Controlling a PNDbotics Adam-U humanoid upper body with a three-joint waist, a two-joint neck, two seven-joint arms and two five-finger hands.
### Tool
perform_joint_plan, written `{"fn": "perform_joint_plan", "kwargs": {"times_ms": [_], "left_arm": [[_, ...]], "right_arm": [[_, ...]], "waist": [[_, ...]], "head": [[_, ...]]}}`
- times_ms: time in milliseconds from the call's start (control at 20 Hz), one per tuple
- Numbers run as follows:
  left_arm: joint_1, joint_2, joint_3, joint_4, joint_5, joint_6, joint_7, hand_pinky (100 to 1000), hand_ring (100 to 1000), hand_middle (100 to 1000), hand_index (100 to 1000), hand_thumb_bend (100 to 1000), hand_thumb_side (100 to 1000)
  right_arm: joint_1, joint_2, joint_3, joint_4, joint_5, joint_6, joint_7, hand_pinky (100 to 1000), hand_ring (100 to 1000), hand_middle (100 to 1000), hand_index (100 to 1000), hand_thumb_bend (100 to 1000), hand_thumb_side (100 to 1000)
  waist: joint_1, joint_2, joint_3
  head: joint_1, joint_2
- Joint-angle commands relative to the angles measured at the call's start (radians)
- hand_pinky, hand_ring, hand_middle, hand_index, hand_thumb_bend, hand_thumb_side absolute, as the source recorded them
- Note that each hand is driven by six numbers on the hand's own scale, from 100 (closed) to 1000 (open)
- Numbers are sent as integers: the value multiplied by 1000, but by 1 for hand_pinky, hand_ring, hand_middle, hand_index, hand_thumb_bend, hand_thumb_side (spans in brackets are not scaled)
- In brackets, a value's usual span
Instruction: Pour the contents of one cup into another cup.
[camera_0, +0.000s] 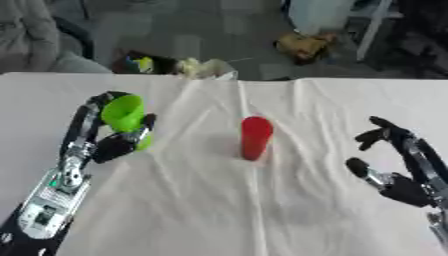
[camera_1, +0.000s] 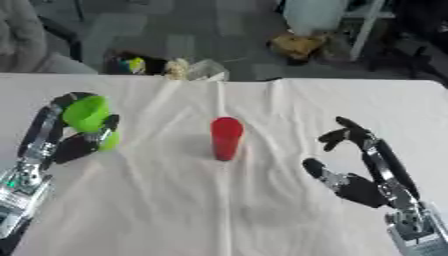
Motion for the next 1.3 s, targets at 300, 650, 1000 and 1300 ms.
{"fn": "perform_joint_plan", "kwargs": {"times_ms": [300, 650, 1000, 1300], "left_arm": [[34, 31, -2, -131, 50, 34, -15, 333, 319, 404, 705, 195, 269], [44, 18, -13, -175, 66, 39, -28, 337, 321, 406, 706, 198, 269], [56, 8, -17, -214, 77, 41, -36, 338, 322, 406, 706, 195, 269], [69, -3, -20, -243, 83, 41, -42, 338, 321, 406, 706, 188, 272]], "right_arm": [[-57, -49, 17, 111, -15, -17, 10, 902, 983, 502, 700, 628, 681], [-129, -55, 41, 221, -2, -42, 9, 904, 986, 514, 730, 640, 684], [-179, -48, 45, 300, 10, -63, -17, 903, 985, 512, 730, 644, 684], [-207, -52, 42, 345, 24, -73, -48, 902, 986, 513, 732, 652, 680]], "waist": [[3, -27, 48], [3, -30, 94], [6, -27, 130], [11, -18, 173]], "head": [[-38, -3], [-60, -5], [-69, -6], [-77, -5]]}}
